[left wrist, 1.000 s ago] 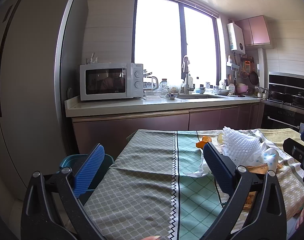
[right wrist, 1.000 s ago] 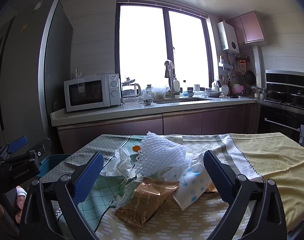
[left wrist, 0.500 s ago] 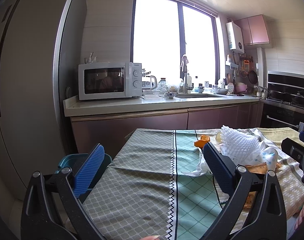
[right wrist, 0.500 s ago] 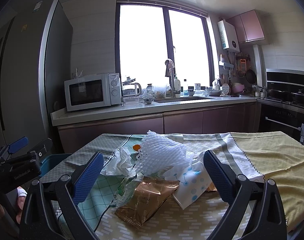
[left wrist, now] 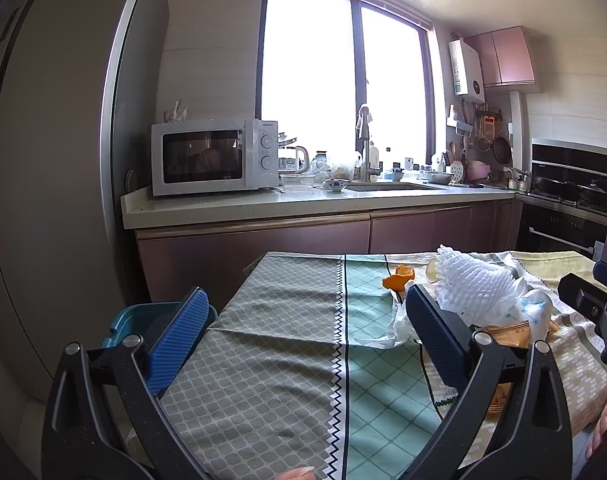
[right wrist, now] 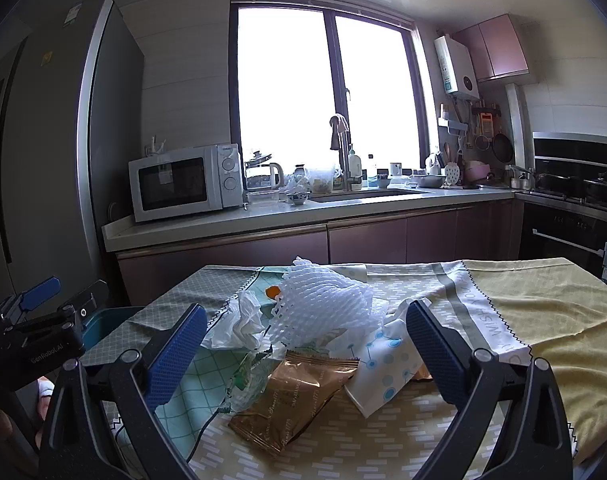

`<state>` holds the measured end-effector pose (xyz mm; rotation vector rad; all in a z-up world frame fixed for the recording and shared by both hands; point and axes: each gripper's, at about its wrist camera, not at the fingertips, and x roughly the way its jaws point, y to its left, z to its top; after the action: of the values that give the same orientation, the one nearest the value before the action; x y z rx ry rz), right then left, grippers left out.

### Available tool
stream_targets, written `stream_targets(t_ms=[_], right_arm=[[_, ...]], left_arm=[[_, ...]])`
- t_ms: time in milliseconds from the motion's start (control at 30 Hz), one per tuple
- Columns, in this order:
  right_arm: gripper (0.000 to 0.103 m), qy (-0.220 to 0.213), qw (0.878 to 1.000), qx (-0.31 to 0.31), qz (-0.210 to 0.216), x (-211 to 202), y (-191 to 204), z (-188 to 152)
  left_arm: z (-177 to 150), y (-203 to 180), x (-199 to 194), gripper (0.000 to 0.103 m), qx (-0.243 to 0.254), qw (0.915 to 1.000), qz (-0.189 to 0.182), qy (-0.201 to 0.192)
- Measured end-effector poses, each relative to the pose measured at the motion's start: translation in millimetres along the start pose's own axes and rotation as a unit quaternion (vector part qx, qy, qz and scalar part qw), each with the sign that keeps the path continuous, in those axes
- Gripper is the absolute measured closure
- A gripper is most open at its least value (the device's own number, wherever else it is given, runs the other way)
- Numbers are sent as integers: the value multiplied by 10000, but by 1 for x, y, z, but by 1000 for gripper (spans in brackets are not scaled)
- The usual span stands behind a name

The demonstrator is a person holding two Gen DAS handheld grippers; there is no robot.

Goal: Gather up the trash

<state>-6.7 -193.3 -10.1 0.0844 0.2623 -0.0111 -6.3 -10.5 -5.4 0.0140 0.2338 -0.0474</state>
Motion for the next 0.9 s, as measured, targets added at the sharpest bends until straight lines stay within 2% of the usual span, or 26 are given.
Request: stream_targets(t_ms=[267,533,700,867,900], right_arm=[[6,145,9998,68,67,7,-7,-3],[6,588,9979,261,37,21,-33,-12],[7,1009,9940,432,27,34,-52,-22],[15,1450,9876,511,324,46,-56,-37],[20,1512,9861,558,395,48,-55,-40]], left_arm=[[-4,-5,9,6,63,9997,-165,177],[-13,-20,25,6,281,9959,-665,548],[-19,-41,36,6,462,9851,-1365,937],[-30,-69,47,13,670,9715,-1922,1215],[-33,-74,48,14,720,9690,-2008,1249]])
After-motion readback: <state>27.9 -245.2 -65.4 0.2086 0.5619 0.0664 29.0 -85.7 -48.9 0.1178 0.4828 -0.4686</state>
